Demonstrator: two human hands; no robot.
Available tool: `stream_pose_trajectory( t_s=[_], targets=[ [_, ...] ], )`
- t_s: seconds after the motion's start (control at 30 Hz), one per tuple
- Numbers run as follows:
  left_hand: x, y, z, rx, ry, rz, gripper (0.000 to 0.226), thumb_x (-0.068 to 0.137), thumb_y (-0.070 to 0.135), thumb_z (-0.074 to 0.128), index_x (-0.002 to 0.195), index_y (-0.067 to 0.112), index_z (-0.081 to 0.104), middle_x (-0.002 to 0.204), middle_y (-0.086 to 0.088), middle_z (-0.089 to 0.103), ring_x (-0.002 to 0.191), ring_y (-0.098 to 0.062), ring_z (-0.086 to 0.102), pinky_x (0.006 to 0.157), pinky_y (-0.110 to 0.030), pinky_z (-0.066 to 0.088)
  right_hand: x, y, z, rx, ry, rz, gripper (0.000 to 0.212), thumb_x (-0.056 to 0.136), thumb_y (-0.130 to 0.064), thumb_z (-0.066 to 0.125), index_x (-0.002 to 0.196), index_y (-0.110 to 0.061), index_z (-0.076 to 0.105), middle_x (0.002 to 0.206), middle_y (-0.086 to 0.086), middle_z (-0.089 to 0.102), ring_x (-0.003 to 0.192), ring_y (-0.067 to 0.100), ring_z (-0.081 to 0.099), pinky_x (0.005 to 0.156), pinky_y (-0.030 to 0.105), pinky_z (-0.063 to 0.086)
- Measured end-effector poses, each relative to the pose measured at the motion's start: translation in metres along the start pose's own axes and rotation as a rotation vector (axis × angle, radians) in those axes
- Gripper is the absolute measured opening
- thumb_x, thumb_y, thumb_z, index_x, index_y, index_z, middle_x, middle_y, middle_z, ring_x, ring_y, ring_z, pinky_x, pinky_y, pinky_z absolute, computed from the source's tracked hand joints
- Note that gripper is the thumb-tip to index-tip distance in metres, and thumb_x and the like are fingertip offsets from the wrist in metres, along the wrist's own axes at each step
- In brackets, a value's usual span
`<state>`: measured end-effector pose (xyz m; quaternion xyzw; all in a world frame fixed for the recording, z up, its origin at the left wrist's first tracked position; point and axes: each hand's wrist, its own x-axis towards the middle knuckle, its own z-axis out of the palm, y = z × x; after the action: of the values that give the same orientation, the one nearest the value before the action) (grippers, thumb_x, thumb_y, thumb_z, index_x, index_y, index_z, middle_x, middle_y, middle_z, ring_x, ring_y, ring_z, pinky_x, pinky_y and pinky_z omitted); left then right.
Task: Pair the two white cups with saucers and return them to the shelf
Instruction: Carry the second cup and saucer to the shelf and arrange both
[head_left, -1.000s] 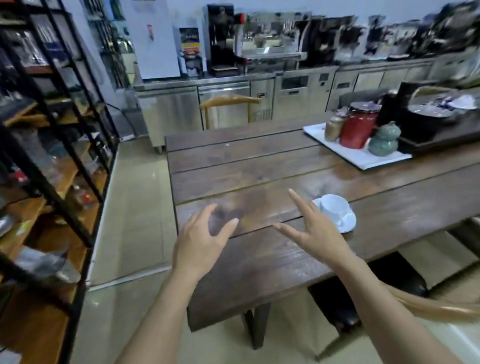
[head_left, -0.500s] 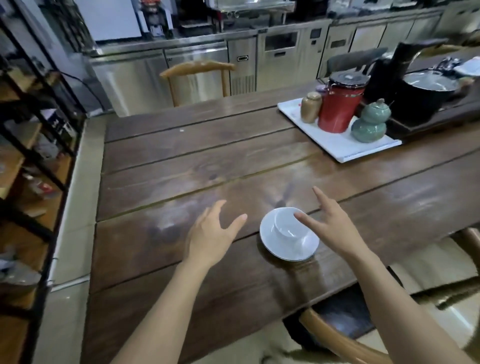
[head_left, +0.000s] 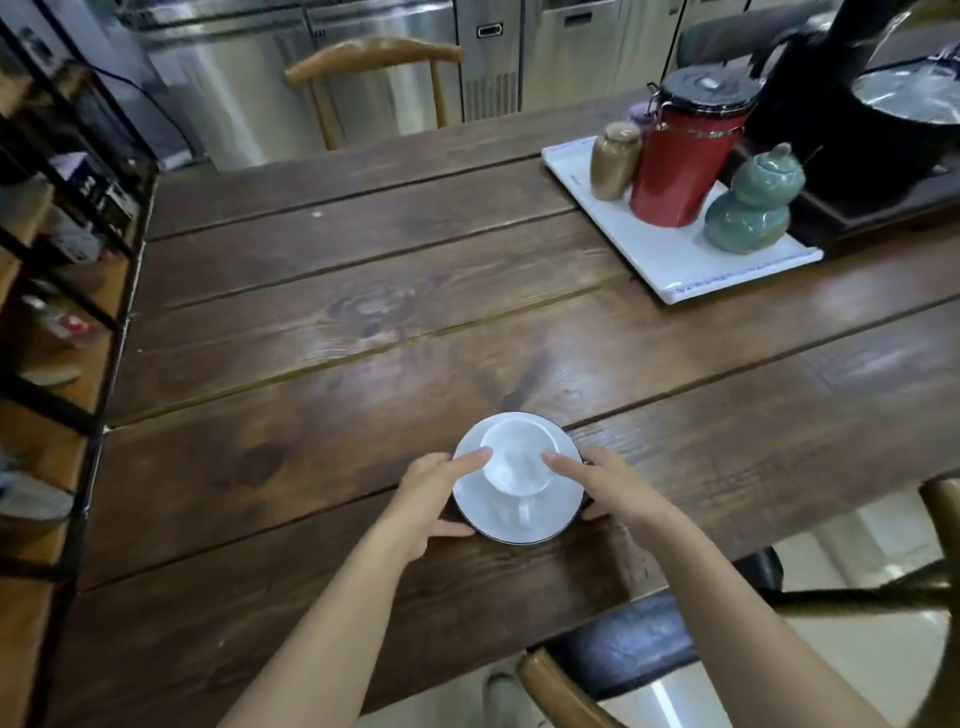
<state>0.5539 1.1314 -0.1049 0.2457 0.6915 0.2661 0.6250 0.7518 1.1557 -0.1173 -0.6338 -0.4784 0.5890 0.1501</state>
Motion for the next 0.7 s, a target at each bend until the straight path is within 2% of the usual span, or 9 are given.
stream_pose_trajectory(
  t_s=[0.07,0.17,0.23,0.33,0.4,0.5,0.6,0.7],
  targets=[
    [0.003,-0.001,0.0,-0.024,-0.016,0.002,0.044,0.077,0.032,0.073,0.112,0.009,0.062,0.122,-0.007,0.062,0.102,-0.02,0.061,0.079,-0.047,0.058,0.0,-0.001,0.002,0.094,0.001,0.012,0.035,0.082,-0.044,0.064,0.102,-0.015,0.059,0.097,-0.001,0.067,0.087,0.013,0.065,0.068,0.028,0.052],
    [-0.001,-0.002,-0.003,-0.053,-0.012,0.035,0.033,0.077,0.023,0.074,0.104,0.007,0.064,0.114,-0.01,0.066,0.099,-0.023,0.063,0.074,-0.044,0.057,-0.004,-0.004,0.005,0.126,0.008,0.005,0.026,0.082,-0.038,0.068,0.093,-0.015,0.062,0.092,0.002,0.069,0.082,0.015,0.067,0.069,0.028,0.057],
    [-0.009,-0.002,-0.009,-0.089,-0.003,0.077,0.024,0.078,0.019,0.074,0.096,0.008,0.065,0.105,-0.008,0.068,0.092,-0.021,0.065,0.069,-0.041,0.057,-0.009,-0.009,0.01,0.137,0.02,-0.024,0.03,0.081,-0.036,0.069,0.095,-0.01,0.065,0.092,0.006,0.071,0.08,0.016,0.069,0.061,0.026,0.058],
    [-0.03,-0.004,-0.024,-0.149,0.046,0.132,0.023,0.078,0.019,0.073,0.096,0.007,0.066,0.094,-0.004,0.068,0.085,-0.018,0.065,0.068,-0.041,0.058,-0.019,-0.025,0.023,0.139,0.017,-0.089,0.032,0.081,-0.035,0.068,0.096,-0.006,0.067,0.089,0.008,0.071,0.074,0.017,0.069,0.051,0.02,0.053],
    [-0.048,-0.006,-0.043,-0.195,0.09,0.172,0.027,0.078,0.02,0.074,0.1,0.005,0.066,0.093,-0.004,0.068,0.084,-0.018,0.065,0.071,-0.044,0.059,-0.026,-0.041,0.039,0.119,-0.006,-0.139,0.037,0.08,-0.037,0.07,0.098,-0.004,0.068,0.091,0.013,0.071,0.077,0.022,0.069,0.057,0.027,0.056],
    [-0.076,-0.016,-0.081,-0.266,0.17,0.229,0.029,0.077,0.021,0.075,0.101,0.006,0.067,0.095,-0.003,0.068,0.087,-0.018,0.065,0.076,-0.047,0.058,-0.042,-0.067,0.073,0.06,-0.059,-0.205,0.048,0.072,-0.046,0.073,0.1,-0.006,0.069,0.101,0.018,0.072,0.092,0.032,0.069,0.083,0.05,0.055],
    [-0.114,-0.037,-0.123,-0.336,0.274,0.279,0.033,0.076,0.022,0.076,0.103,0.005,0.067,0.101,-0.005,0.068,0.091,-0.02,0.065,0.071,-0.045,0.059,-0.064,-0.09,0.12,0.027,-0.141,-0.27,0.037,0.078,-0.037,0.071,0.096,-0.006,0.068,0.103,0.018,0.072,0.091,0.034,0.068,0.087,0.053,0.053],
    [-0.156,-0.077,-0.171,-0.408,0.387,0.314,0.032,0.075,0.024,0.077,0.1,0.005,0.067,0.102,-0.009,0.069,0.091,-0.023,0.067,0.063,-0.04,0.06,-0.096,-0.104,0.179,-0.009,-0.241,-0.326,0.026,0.078,-0.035,0.071,0.087,-0.011,0.068,0.096,0.014,0.072,0.085,0.031,0.068,0.087,0.052,0.054]
  ],
)
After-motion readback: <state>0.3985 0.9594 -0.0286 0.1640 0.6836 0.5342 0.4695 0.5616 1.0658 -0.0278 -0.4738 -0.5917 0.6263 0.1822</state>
